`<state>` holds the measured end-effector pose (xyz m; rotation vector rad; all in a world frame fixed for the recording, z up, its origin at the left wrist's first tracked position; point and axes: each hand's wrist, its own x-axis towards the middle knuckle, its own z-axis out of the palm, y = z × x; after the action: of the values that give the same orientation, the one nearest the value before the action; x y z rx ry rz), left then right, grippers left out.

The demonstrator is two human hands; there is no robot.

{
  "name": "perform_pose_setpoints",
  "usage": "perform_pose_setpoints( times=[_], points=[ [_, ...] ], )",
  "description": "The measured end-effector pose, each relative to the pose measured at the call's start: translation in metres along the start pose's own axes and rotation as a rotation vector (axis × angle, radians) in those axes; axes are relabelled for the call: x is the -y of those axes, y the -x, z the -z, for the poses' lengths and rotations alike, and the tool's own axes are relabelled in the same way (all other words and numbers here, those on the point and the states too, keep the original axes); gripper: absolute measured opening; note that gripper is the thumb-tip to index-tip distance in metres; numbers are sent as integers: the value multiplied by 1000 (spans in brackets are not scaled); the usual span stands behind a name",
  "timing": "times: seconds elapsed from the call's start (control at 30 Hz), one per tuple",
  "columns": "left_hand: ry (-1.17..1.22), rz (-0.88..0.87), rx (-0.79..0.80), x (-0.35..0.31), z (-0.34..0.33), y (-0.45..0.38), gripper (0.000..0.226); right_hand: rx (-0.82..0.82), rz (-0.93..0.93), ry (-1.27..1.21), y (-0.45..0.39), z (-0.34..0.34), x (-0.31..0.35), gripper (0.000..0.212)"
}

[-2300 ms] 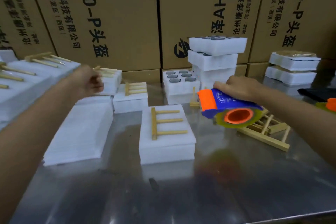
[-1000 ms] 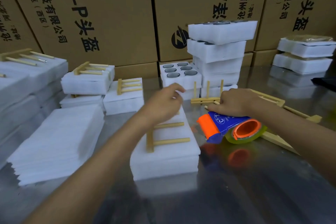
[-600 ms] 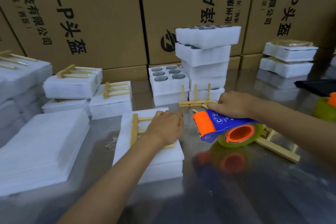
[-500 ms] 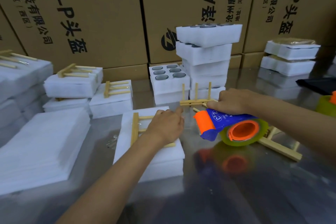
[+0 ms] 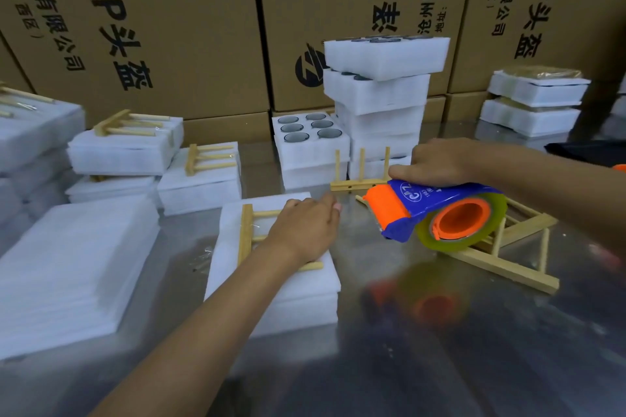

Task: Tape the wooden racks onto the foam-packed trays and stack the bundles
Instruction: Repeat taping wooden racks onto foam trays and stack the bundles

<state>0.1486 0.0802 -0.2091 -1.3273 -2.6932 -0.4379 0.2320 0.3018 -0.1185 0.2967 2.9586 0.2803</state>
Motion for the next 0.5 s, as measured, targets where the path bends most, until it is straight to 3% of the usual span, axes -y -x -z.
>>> perform_pose_setpoints(
  times=[0.2,0.37,0.43,0.5],
  points=[
    [-33,-47,-35,-2,0,2,31,-97,-193,-55,29,-10,-33,61],
    [-257,-144,-156,-12,3,-2,17,-244,-153,99,27,-27,-19,63],
    [-179,-140,-151,-21,2,-9,20,-294,-164,150,29,-28,-16,65],
    [55,-92,14,-28,0,-16,22,-305,-172,182,30,-30,-14,63]
  ],
)
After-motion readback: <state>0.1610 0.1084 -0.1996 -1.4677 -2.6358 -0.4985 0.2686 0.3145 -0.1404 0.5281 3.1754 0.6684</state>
